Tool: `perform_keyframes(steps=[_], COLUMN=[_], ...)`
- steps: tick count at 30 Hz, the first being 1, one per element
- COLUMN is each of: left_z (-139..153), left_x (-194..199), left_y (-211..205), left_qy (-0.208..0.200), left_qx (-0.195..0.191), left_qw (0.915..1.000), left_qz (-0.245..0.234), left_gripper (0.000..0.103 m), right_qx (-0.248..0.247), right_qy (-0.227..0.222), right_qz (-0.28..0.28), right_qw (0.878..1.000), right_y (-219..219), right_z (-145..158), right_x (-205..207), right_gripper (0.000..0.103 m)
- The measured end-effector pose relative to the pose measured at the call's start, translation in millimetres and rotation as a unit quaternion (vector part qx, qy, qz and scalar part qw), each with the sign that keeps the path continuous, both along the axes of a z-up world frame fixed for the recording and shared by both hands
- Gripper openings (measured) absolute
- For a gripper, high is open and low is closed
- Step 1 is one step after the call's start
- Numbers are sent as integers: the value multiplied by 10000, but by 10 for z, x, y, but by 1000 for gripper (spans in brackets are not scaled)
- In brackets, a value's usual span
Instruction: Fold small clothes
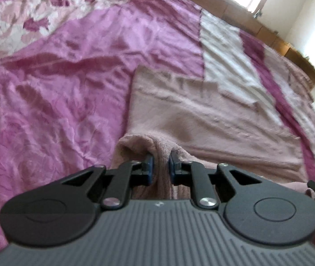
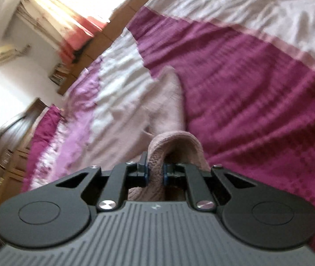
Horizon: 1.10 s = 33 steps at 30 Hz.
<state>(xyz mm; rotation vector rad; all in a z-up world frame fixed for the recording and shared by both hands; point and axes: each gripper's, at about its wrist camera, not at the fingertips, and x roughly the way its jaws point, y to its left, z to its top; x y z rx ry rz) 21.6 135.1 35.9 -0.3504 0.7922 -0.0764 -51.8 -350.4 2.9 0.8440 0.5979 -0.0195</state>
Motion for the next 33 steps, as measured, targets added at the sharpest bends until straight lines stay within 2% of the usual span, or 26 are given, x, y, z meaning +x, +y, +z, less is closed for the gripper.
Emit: perform_keyframes(steps=[3, 5, 10, 13, 16, 24, 30, 33], left_z=[-117, -115, -39, -19, -14, -86, -120, -134], left_x=[53, 47, -60, -166, -271, -374, -330, -306], left_y=[9, 10, -17, -24, -36, -122, -170, -191], left_qy=[166, 143, 120, 145, 214, 348, 395, 402], left_qx=[-33, -20, 156, 208, 268, 459, 338, 350], left_qw=[9998, 9999, 9997, 9993, 9988, 9967, 9969, 9969], left_qz=[40, 13, -164, -275, -361, -573, -586, -584], left_gripper=[19, 21, 30, 34, 35, 41, 41, 41], right_qx=[-103, -127, -417, -696, -930, -1050, -1531, -1779], right_qy=[-13, 10, 96, 145, 234, 417, 469, 489], right_qz=[44, 99, 173, 236, 325, 542, 692, 727], right_qw=[9999, 9999, 9989, 9972, 9949, 9921, 9847, 9801], right_y=[35, 45, 114, 203, 312, 590, 821, 915], right_z=[-46, -24, 151, 291, 367, 421, 459, 464], right_x=[11, 24, -31, -162, -250, -306, -252, -198], right_gripper=[15, 22, 57, 65, 69, 72, 79, 79])
